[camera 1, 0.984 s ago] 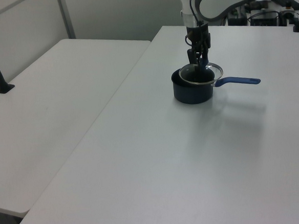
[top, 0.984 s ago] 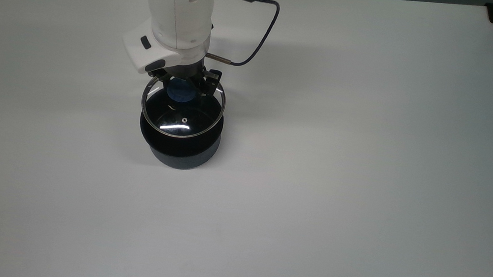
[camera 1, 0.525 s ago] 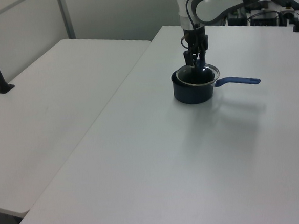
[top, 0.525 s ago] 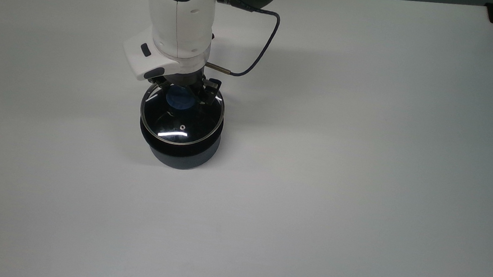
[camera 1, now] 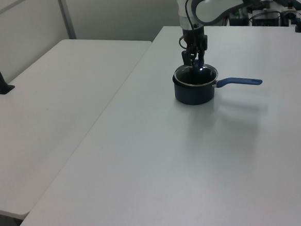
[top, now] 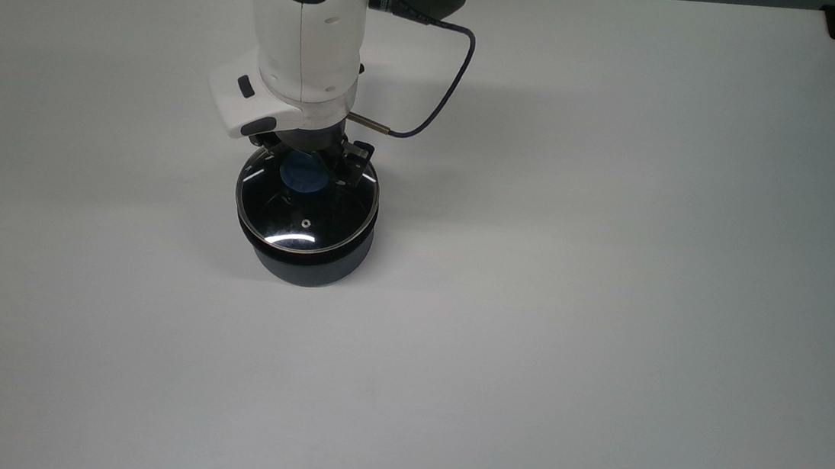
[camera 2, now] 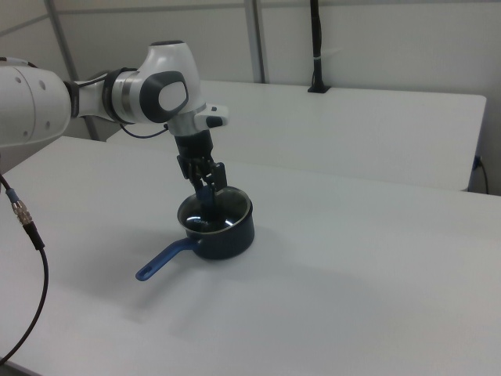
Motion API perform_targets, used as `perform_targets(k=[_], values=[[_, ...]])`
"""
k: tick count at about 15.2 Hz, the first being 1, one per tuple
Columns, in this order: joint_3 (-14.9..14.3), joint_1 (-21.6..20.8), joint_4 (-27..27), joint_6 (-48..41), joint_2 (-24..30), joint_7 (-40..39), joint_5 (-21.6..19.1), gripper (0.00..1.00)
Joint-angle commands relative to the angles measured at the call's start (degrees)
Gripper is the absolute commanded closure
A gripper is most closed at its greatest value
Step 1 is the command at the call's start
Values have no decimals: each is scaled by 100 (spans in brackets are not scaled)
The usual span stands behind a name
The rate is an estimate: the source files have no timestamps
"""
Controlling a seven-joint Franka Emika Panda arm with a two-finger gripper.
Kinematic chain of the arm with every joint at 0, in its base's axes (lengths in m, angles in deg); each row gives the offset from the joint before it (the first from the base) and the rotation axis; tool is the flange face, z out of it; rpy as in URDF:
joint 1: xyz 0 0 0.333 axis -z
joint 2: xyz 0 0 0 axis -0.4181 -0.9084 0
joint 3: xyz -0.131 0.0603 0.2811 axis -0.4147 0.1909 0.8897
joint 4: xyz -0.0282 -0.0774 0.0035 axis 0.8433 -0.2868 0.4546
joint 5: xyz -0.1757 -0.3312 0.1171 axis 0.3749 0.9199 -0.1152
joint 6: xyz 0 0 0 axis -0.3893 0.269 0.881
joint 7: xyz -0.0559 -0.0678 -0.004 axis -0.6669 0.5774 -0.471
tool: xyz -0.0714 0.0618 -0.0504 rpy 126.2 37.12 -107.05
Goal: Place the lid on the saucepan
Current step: 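Lower the lid onto the saucepan rim and open the gripper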
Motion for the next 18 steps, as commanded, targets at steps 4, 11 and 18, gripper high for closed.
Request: perform_targets(k=[4,11,18], values=[[23,13,-252,82,-172,154,-17,54],[23,13,-252,82,-251,154,-17,51],[15,30,-243,64,-208,154,10,0]])
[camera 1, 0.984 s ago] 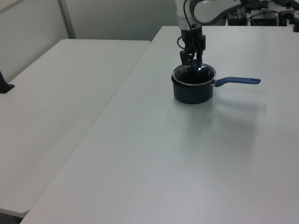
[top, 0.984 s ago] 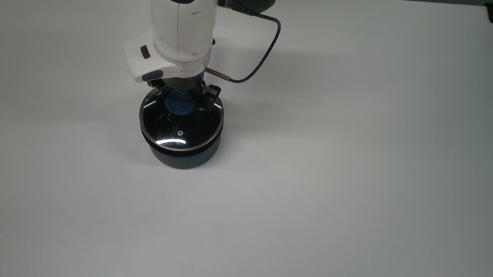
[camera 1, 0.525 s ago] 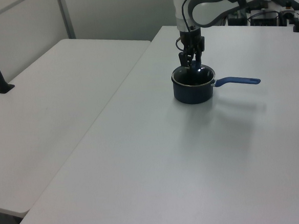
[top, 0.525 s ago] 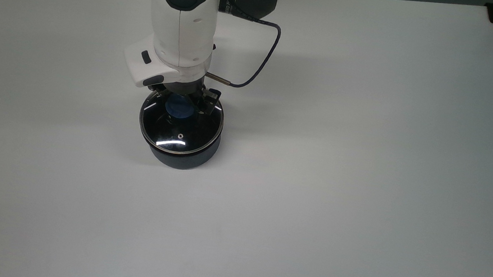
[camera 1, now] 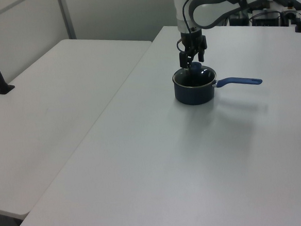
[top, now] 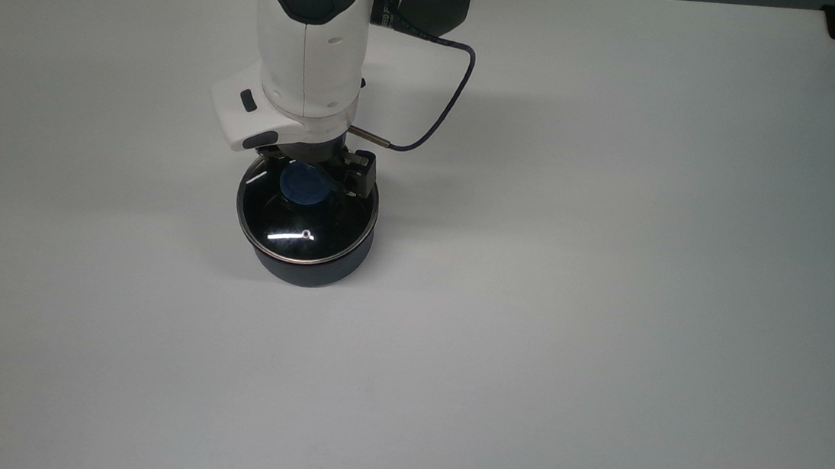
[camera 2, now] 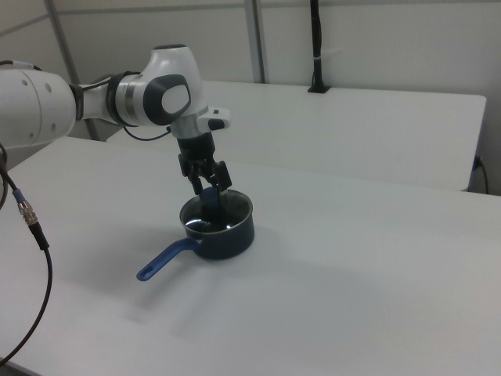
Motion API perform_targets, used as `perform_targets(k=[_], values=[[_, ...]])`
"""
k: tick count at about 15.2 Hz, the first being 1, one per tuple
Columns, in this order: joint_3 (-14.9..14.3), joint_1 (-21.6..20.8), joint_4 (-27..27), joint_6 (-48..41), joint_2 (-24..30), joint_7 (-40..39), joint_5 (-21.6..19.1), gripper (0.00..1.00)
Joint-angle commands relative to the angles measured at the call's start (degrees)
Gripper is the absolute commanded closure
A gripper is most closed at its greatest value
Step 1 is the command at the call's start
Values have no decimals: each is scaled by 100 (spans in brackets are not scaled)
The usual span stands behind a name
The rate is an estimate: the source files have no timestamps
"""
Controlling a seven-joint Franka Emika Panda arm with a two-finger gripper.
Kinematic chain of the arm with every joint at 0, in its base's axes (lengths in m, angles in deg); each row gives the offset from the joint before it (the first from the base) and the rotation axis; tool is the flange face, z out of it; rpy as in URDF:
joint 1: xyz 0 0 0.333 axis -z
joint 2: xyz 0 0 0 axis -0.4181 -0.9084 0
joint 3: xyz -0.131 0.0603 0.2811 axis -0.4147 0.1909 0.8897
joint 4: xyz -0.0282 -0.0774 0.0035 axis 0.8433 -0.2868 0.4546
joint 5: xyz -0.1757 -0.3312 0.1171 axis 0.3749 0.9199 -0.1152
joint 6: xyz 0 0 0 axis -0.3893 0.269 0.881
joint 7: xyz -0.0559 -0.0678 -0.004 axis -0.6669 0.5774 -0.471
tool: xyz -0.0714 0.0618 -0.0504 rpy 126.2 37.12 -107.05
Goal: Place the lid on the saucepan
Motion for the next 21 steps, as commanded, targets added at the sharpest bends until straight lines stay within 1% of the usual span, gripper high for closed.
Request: perform_targets(k=[1,4,7,8,11,12,14,15,16,17,21], values=[[-3,56,-100,34,39,108,1,0],[6,82,66,-1,513,55,27,0],[32,126,566,-28,1154,-146,36,0],[137,170,873,-72,1548,-347,27,0],[435,275,1577,-203,2384,-543,36,0],[515,284,1640,-334,2517,-543,36,0],[725,424,1641,-668,2606,-560,36,0],[883,564,1658,-687,2702,-586,36,0],[1050,809,1736,-696,2755,-787,18,0],[1069,855,1737,-705,2747,-998,9,0],[1034,873,1693,-889,2721,-1000,1,0]])
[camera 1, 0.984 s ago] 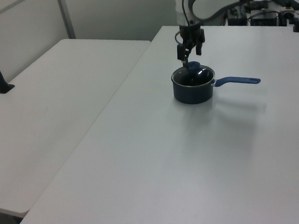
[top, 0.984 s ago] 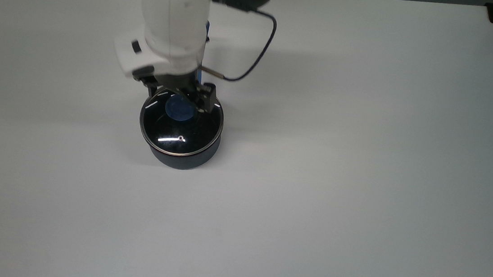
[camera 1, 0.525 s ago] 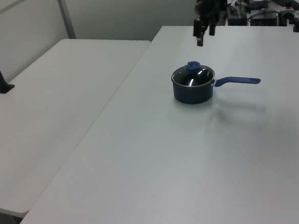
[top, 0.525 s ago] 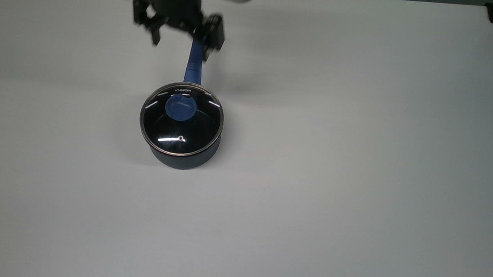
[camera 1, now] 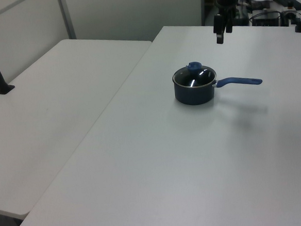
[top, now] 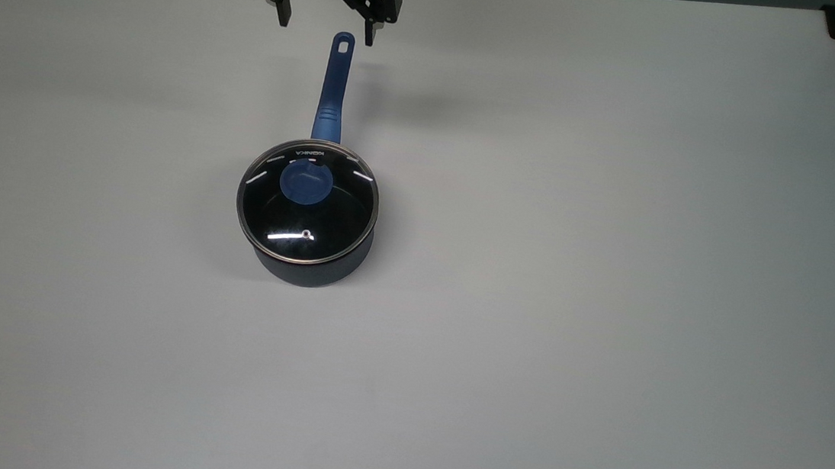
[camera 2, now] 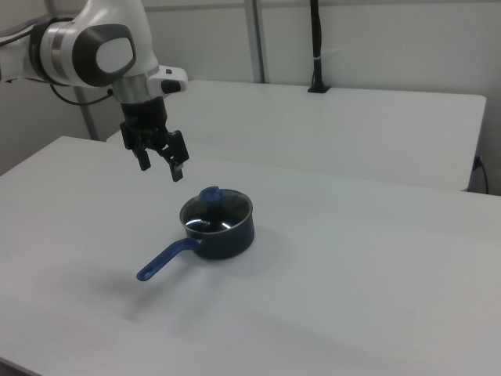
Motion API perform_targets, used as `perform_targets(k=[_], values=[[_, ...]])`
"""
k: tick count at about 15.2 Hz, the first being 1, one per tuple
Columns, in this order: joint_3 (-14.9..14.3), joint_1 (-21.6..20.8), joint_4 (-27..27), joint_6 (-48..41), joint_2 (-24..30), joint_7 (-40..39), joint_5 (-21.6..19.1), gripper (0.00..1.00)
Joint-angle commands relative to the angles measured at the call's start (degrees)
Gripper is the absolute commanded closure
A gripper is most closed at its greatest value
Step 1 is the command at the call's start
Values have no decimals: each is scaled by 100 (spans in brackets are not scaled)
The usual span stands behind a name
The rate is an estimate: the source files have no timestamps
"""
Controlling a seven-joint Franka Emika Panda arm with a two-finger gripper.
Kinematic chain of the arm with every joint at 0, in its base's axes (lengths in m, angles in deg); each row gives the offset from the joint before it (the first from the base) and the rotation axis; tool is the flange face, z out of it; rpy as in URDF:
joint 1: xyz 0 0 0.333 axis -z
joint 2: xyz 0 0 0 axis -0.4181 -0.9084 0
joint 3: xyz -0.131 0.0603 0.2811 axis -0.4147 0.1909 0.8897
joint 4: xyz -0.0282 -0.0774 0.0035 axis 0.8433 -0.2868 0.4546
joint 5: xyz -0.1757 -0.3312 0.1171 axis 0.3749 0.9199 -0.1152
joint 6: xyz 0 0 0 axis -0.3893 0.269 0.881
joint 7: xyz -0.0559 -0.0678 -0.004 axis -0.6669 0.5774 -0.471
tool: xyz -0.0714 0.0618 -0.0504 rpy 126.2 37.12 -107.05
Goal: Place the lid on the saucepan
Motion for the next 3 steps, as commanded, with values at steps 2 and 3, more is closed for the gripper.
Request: perform_targets(k=[2,3], values=[[14,87,90,-140,130,-99,-27,0],[-4,113,81,-149,148,-99,-44,0]])
